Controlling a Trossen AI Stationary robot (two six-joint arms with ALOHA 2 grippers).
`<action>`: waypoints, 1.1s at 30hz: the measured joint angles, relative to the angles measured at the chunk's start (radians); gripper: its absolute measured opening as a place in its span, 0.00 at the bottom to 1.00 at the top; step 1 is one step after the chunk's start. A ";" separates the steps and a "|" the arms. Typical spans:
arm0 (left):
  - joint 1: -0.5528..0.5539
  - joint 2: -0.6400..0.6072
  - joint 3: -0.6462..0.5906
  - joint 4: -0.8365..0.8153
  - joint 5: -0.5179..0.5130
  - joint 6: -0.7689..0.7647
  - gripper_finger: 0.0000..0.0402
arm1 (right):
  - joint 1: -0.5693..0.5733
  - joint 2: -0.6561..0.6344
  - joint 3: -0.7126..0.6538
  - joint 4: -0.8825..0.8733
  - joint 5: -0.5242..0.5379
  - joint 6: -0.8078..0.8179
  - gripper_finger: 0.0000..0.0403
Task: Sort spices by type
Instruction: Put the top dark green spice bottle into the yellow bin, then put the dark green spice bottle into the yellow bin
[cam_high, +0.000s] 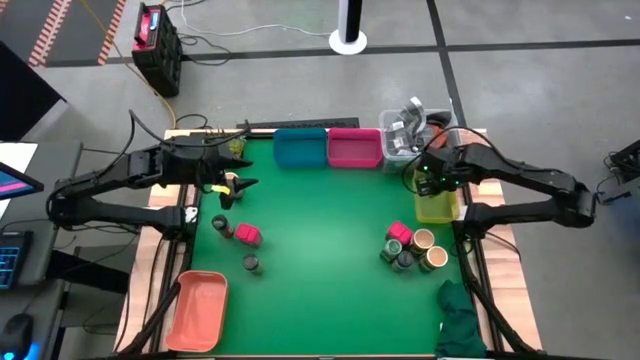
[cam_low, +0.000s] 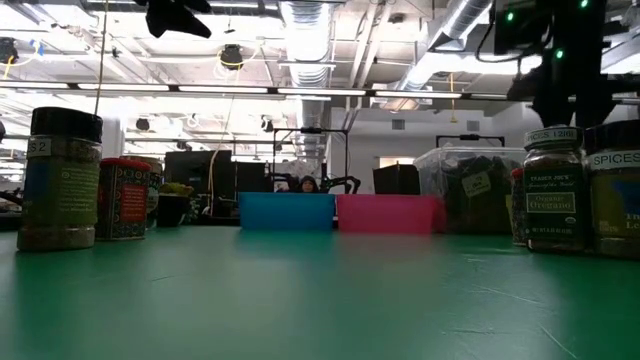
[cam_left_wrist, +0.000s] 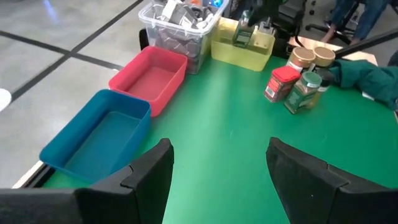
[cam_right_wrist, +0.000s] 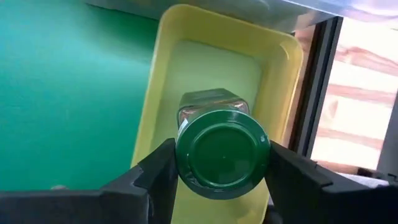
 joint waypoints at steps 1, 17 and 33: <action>0.000 0.000 0.000 -0.001 -0.004 -0.007 0.61 | -0.014 0.000 -0.010 0.020 -0.001 -0.011 0.57; 0.100 0.055 0.000 -0.194 0.031 -0.046 0.61 | -0.142 -0.012 -0.048 0.078 -0.083 -0.143 0.67; 0.100 0.086 0.000 -0.357 0.285 -0.021 0.61 | -0.135 -0.080 0.036 0.069 -0.108 -0.211 0.67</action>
